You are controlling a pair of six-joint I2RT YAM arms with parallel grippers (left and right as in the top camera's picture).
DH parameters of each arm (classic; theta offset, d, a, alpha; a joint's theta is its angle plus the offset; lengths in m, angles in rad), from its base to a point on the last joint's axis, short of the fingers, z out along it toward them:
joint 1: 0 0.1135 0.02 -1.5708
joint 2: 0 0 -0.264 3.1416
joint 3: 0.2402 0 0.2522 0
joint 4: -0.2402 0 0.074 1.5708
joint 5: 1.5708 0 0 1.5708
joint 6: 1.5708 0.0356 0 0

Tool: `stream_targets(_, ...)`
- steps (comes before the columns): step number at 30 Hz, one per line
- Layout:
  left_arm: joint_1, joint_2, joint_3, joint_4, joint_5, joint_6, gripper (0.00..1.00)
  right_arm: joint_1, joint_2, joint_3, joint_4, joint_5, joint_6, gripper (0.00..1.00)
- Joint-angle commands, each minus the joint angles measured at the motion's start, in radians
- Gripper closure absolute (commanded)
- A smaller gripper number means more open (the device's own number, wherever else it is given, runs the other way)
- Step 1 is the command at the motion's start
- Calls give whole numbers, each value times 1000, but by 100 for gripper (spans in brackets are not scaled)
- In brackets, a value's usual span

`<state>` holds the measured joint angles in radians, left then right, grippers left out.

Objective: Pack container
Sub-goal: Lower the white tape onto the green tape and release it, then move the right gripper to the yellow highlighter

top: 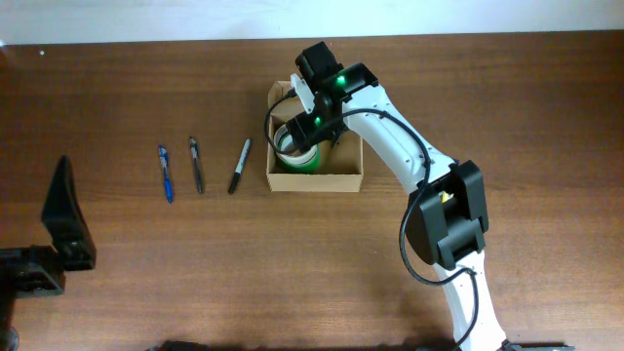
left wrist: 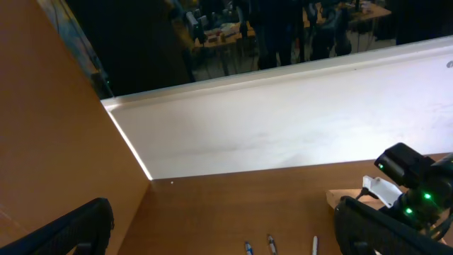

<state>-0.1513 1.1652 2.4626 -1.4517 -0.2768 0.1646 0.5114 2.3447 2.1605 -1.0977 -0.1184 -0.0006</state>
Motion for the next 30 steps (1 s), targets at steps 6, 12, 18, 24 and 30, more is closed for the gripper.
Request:
stream_targets(6,-3,7,-8,0,11,9,1,4,-58,357,-214,119,13,5)
stream_targets(12,-3,7,-8,-1,11,9,1,-41,-59,636,-489,305,82,3)
stream_targets(18,-3,7,-15,-1,10,10,1,-186,-61,629,-601,240,229,0)
stream_targets(24,-3,7,-40,-8,7,10,1,-332,-61,623,-601,180,271,1)
stream_targets(30,-3,7,-64,-7,7,10,1,-477,-61,534,-601,155,257,1)
